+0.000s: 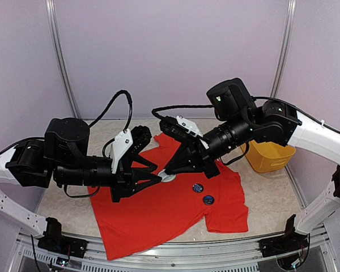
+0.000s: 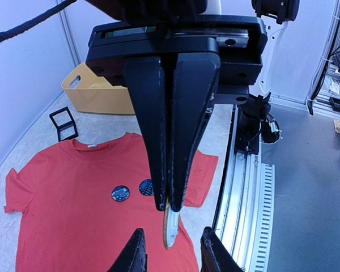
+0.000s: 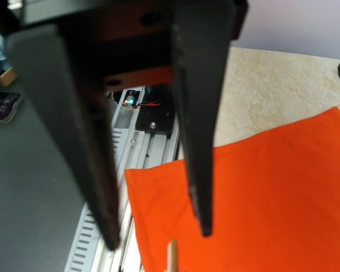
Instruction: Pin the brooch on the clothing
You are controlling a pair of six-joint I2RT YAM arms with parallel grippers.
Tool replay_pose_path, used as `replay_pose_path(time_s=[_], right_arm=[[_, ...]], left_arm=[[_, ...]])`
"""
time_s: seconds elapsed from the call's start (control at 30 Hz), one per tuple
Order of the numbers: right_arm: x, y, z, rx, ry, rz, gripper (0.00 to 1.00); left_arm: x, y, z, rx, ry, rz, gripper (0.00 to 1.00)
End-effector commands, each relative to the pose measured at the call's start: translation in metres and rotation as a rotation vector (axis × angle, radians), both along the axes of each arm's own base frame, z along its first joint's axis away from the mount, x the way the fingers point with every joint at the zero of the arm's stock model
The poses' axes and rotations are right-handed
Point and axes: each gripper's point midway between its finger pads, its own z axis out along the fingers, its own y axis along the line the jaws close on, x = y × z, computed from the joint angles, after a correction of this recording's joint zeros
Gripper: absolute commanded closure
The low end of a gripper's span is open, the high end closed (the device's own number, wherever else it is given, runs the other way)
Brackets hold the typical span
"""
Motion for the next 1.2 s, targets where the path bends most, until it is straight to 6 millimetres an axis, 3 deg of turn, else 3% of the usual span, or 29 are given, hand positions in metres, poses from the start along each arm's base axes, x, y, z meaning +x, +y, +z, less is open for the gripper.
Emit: replay_pose_path(time_s=[0.0, 0.43, 0.6, 0.83, 0.9, 0.93, 1.0, 1.07, 1.17], right_arm=[[-0.013, 0.000, 0.018, 0.055, -0.015, 0.043, 1.00], [-0.013, 0.005, 0.022, 0.071, -0.044, 0.036, 1.00], [-0.014, 0.006, 0.023, 0.072, -0.046, 0.042, 1.00], [-0.015, 0.005, 0.024, 0.078, -0.050, 0.043, 1.00], [-0.016, 0.005, 0.025, 0.084, -0.052, 0.048, 1.00], [-0.015, 0.005, 0.025, 0.085, -0.053, 0.048, 1.00], [-0.015, 0.005, 0.026, 0.086, -0.057, 0.045, 1.00], [-0.016, 0.005, 0.026, 0.088, -0.054, 0.048, 1.00], [-0.016, 0.005, 0.026, 0.088, -0.052, 0.051, 1.00]], left_arm=[[0.005, 0.004, 0.003, -0.022, -0.011, 0.040, 0.73], [0.006, -0.001, -0.004, -0.009, -0.005, 0.027, 0.78], [0.005, -0.004, 0.002, -0.030, -0.008, 0.016, 1.00], [-0.003, -0.008, 0.002, -0.043, 0.004, -0.032, 0.99], [-0.002, -0.009, -0.002, -0.034, 0.006, -0.022, 0.77], [-0.001, -0.009, -0.004, -0.029, 0.005, -0.018, 0.76], [0.001, -0.008, -0.004, -0.030, -0.001, -0.004, 0.83], [0.004, -0.006, -0.001, -0.038, -0.009, 0.007, 1.00], [0.005, -0.002, 0.005, -0.061, -0.018, 0.019, 1.00]])
